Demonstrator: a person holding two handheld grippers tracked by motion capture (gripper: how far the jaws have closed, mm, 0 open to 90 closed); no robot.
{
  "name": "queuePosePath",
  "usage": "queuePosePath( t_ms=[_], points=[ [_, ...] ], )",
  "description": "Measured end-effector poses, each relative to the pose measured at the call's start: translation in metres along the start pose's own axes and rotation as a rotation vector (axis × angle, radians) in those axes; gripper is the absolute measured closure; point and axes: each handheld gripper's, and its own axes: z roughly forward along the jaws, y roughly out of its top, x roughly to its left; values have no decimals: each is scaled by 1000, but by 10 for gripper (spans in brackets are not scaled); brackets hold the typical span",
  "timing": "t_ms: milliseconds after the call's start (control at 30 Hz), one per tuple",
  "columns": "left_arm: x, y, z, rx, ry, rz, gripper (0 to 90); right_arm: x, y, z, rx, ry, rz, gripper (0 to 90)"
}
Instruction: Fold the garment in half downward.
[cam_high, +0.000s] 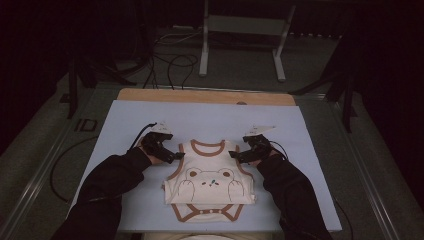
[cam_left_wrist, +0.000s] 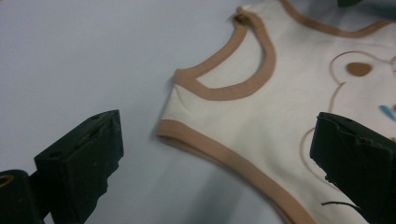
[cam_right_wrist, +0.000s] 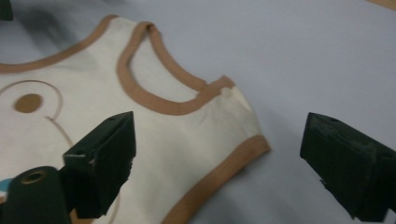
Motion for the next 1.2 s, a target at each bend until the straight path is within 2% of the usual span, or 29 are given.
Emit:
queuePosePath(
  t_ms=[200, 333, 367, 467, 700, 867, 933, 1033, 1200],
  points=[
    [8, -3, 11, 17, 16, -5, 100, -10, -1, 6, 32, -17, 8, 240],
    [12, -4, 14, 15, 17, -23, 157, -15, -2, 11, 64, -24, 5, 350],
    [13, -4, 15, 22, 29, -22, 167, -17, -3, 13, 72, -24, 11, 362],
    [15, -4, 18, 29, 27, -25, 207, -20, -3, 17, 81, -12, 33, 391],
    [15, -6, 29, 73, 32, -16, 337, -17, 0, 27, 120, -27, 5, 439],
    [15, -3, 31, 74, 40, -6, 394, -15, -1, 31, 138, -31, -11, 475],
    [13, -2, 32, 73, 30, 1, 436, -14, -1, 31, 140, -46, -20, 496],
    [9, 0, 35, 87, 21, 22, 479, -12, 0, 30, 146, -50, -29, 542],
    [8, 3, 37, 92, 19, 21, 579, -9, 1, 30, 161, -40, -36, 636]
  ],
)
